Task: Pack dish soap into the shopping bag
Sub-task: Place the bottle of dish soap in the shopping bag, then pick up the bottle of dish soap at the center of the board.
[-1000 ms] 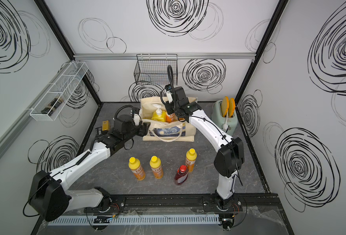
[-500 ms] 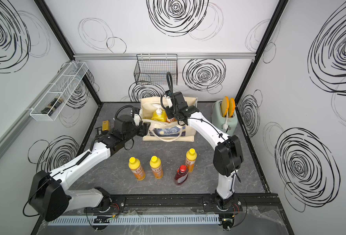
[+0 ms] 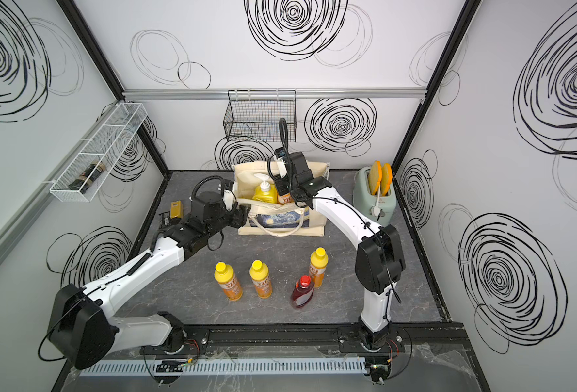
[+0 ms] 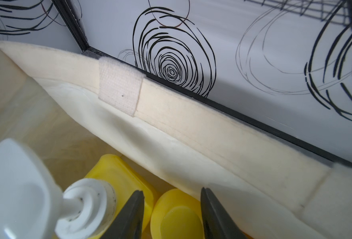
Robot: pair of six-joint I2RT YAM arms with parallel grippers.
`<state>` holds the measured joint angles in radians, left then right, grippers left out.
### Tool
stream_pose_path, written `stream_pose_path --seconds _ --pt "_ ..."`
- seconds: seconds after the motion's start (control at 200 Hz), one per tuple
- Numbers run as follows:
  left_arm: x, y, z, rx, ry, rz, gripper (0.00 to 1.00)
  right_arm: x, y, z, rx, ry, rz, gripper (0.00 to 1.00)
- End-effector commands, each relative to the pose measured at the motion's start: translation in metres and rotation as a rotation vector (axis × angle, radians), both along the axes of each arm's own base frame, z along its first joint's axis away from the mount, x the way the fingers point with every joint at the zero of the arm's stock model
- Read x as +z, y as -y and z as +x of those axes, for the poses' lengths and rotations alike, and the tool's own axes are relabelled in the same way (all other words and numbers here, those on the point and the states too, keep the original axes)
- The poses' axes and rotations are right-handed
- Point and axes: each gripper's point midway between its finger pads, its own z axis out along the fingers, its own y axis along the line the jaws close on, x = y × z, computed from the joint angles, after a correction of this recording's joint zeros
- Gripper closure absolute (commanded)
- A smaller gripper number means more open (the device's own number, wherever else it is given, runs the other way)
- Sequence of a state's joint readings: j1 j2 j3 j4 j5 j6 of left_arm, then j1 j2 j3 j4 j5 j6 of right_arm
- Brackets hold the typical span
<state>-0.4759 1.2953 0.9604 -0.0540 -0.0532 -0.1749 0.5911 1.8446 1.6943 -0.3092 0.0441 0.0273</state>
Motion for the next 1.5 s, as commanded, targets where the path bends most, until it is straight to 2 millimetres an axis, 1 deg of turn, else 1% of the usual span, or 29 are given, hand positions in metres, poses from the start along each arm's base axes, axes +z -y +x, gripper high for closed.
stream_pose_path --seconds 0.0,0.125,0.2,0.255,0.41,0.5,0.615,0.66,0.735,0.851,0.941,1.021,1.161,1.281,1.341,1.496 --pt "0.013 0.005 -0.002 -0.018 0.027 -0.005 0.34 0.045 -0.002 -0.009 0.02 0.081 0.071 0.46" --pt "0.013 0.004 -0.001 -0.015 0.029 -0.004 0.34 0.062 0.0 -0.02 0.032 0.088 0.086 0.43" --pt "0.013 0.004 -0.002 -0.015 0.028 -0.002 0.34 0.077 0.004 -0.031 0.036 0.101 0.096 0.42" --pt "0.013 0.004 -0.001 -0.013 0.029 -0.001 0.34 0.09 0.008 -0.042 0.04 0.109 0.107 0.4" --pt "0.014 0.003 -0.002 -0.012 0.031 -0.001 0.34 0.115 0.017 -0.071 0.063 0.107 0.125 0.37" --pt "0.014 0.003 -0.002 -0.01 0.033 0.001 0.34 0.12 0.022 -0.09 0.084 0.087 0.127 0.37" --pt "0.015 0.002 -0.002 -0.009 0.035 0.0 0.34 0.114 0.036 -0.116 0.057 0.058 0.096 0.37" --pt "0.016 0.002 -0.002 -0.01 0.038 -0.003 0.34 0.107 0.045 -0.126 0.036 0.042 0.077 0.37" --pt "0.017 0.003 -0.003 -0.015 0.039 -0.008 0.34 0.102 0.064 -0.144 0.001 0.026 0.072 0.37" --pt "0.017 0.004 -0.003 -0.02 0.042 -0.01 0.34 0.103 0.087 -0.17 -0.02 0.028 0.106 0.38" --pt "0.017 0.005 -0.003 -0.024 0.04 -0.014 0.34 0.098 0.102 -0.185 -0.038 0.003 0.102 0.39" --pt "0.017 0.005 -0.004 -0.024 0.042 -0.015 0.34 0.088 0.113 -0.196 -0.062 -0.038 0.083 0.39" --pt "0.021 0.004 -0.005 -0.021 0.05 -0.018 0.34 0.061 0.133 -0.212 -0.109 -0.123 0.019 0.38" --pt "0.022 0.004 -0.006 -0.024 0.054 -0.022 0.34 0.037 0.142 -0.227 -0.12 -0.2 -0.005 0.38" --pt "0.021 0.005 -0.005 -0.026 0.052 -0.02 0.34 0.026 0.142 -0.236 -0.104 -0.238 -0.006 0.38" --pt "0.021 0.004 -0.005 -0.026 0.053 -0.017 0.34 0.016 0.144 -0.253 -0.087 -0.295 0.012 0.38"
